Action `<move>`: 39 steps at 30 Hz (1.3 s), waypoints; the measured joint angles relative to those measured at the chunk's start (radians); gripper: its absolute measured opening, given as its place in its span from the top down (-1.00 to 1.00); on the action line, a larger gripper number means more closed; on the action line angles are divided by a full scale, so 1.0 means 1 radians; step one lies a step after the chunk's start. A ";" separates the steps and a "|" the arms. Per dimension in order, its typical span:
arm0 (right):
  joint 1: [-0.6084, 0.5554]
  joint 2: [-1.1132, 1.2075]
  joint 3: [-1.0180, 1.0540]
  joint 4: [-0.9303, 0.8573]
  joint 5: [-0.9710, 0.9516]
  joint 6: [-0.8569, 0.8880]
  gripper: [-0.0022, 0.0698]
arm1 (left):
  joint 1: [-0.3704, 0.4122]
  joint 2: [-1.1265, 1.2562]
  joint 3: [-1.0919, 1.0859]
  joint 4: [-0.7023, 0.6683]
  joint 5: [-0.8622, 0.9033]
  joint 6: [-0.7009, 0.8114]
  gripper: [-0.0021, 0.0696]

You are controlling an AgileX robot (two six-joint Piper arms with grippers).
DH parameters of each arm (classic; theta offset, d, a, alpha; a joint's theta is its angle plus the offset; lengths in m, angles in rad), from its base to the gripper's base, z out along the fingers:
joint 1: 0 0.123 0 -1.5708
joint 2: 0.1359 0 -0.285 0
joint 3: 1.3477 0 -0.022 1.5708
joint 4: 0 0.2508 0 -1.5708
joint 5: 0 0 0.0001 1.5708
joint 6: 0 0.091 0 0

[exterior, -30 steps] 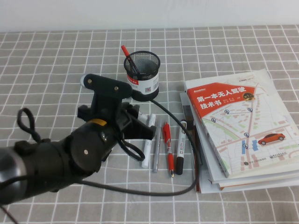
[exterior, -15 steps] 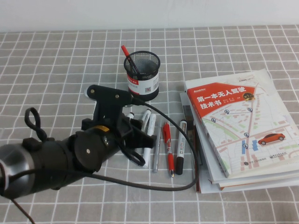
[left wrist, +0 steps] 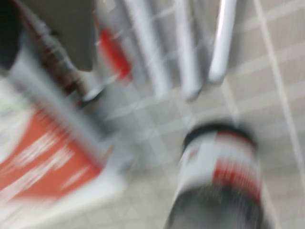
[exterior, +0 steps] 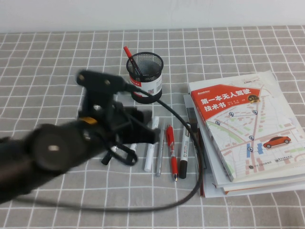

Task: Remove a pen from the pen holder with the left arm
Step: 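Take a marker out of the pen holder and lay it on the table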

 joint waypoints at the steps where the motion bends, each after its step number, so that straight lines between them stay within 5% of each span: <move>1: 0.000 0.000 0.000 0.000 0.000 0.000 0.97 | 0.000 -0.047 0.000 0.002 0.021 0.019 0.38; 4: 0.000 0.000 0.000 0.000 0.000 0.000 0.97 | 0.000 -0.179 0.000 0.006 0.094 0.070 0.78; 7: 0.000 0.000 0.000 0.000 0.000 0.000 0.97 | 0.000 -0.292 0.000 0.009 0.169 0.086 0.89; 16: 0.000 0.000 0.000 0.000 0.000 0.000 0.97 | 0.000 -0.400 0.000 0.057 0.448 0.119 0.94; 31: 0.000 0.000 0.000 0.000 0.000 0.000 0.97 | 0.000 -0.505 0.015 0.228 0.372 0.057 0.94; 34: 0.000 0.000 0.000 0.000 0.000 0.000 0.97 | 0.000 -0.542 0.072 0.325 0.287 -0.081 0.94; 39: 0.000 0.000 0.000 0.000 0.000 0.000 0.97 | 0.000 -0.653 0.279 0.709 0.150 -0.621 0.94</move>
